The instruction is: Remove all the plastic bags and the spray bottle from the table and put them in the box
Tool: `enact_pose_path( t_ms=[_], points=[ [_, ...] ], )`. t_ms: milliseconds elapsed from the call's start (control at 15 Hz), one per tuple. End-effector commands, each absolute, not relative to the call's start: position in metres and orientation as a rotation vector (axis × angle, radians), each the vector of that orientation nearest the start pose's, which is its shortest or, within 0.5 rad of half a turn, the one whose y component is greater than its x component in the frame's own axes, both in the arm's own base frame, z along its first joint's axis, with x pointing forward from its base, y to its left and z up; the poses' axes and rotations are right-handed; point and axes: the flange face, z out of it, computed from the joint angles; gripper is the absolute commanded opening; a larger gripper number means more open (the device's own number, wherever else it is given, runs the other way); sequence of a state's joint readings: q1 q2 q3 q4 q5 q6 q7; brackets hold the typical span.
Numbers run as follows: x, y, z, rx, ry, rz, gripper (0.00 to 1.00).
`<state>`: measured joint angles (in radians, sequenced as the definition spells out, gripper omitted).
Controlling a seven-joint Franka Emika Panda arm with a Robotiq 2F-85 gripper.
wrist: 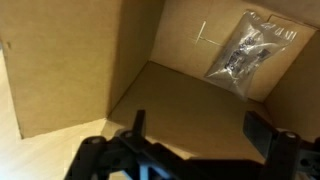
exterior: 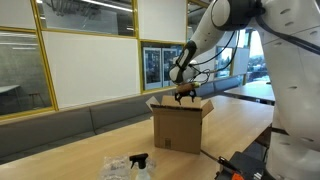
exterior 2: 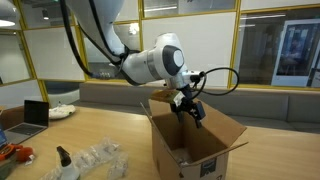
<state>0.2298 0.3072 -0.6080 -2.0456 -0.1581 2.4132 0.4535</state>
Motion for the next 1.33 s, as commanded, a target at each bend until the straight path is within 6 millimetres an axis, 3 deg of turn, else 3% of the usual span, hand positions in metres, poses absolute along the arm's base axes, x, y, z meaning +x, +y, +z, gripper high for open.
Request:
enact_pose_path(
  t_ms=[0, 400, 667, 933, 1267],
  points=[
    [0.572, -0.176, 0.374, -3.263, 0.979, -0.299, 1.0],
    [0.577, -0.09, 0.438, -3.28, 0.659, -0.444, 1.0],
    [0.577, -0.026, 0.458, -3.186, 0.461, -0.511, 1.0],
    [0.577, 0.034, 0.451, -3.081, 0.235, -0.501, 1.0],
    [0.57, 0.084, 0.403, -2.985, -0.133, -0.418, 1.0]
  ],
)
